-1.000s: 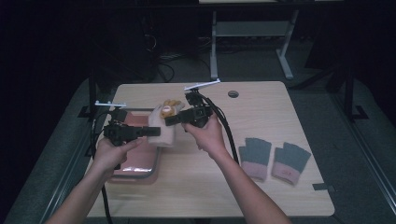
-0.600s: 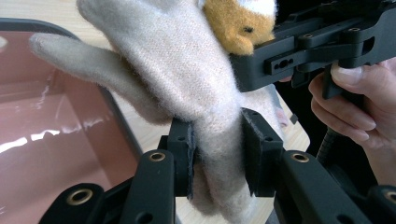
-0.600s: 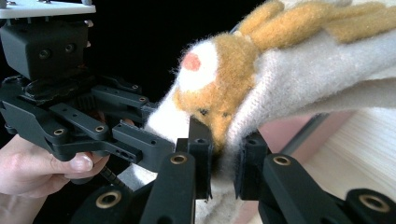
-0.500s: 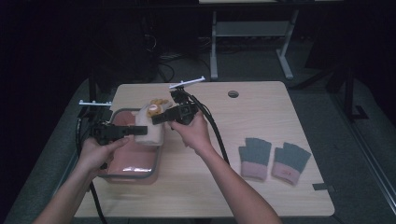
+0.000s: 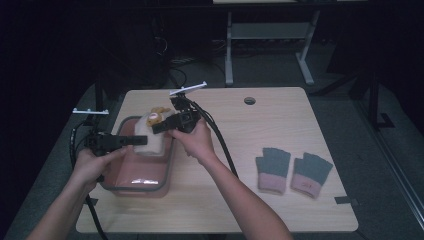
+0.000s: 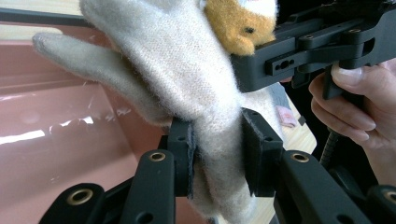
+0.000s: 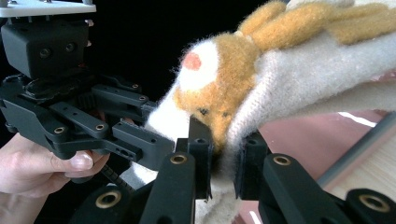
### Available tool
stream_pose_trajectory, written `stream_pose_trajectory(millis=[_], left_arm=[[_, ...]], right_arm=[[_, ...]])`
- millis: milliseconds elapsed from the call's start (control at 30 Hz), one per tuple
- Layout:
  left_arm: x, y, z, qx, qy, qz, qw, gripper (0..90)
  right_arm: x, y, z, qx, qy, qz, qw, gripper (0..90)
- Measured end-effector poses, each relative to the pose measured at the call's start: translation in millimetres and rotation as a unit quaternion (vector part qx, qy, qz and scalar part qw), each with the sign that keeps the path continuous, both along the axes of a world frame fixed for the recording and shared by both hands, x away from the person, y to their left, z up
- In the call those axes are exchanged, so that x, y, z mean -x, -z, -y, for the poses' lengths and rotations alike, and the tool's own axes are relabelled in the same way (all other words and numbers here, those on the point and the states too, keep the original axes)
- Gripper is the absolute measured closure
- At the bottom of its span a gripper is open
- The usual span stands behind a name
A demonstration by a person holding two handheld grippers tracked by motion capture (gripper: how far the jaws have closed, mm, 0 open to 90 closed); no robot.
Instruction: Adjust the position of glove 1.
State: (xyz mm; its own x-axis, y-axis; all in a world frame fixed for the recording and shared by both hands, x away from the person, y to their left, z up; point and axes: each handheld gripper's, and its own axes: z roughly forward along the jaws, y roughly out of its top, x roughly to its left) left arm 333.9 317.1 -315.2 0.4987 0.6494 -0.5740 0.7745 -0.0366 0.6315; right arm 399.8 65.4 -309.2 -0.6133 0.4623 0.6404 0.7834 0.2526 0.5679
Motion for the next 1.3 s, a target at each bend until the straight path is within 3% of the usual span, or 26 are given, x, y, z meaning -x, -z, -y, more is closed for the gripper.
stream_pose_trajectory(millis=[433,1000,1300], left_arm=[[-0.1,9.3,-18.4,-0.001,-0.017,-0.014,0.9998,67.7],[0.8,27.6,-29.5,0.001,-0.023,-0.038,0.9990,67.7],[-1.3,39.1,-31.2,-0.009,-0.025,-0.056,0.9981,67.8]], right_arm=[[-8.0,11.9,-21.4,-0.001,-0.011,-0.019,0.9998,79.5],[-12.9,29.7,-36.7,0.015,-0.026,-0.038,0.9988,79.3],[-14.2,46.1,-40.9,0.016,-0.023,-0.053,0.9982,79.3]])
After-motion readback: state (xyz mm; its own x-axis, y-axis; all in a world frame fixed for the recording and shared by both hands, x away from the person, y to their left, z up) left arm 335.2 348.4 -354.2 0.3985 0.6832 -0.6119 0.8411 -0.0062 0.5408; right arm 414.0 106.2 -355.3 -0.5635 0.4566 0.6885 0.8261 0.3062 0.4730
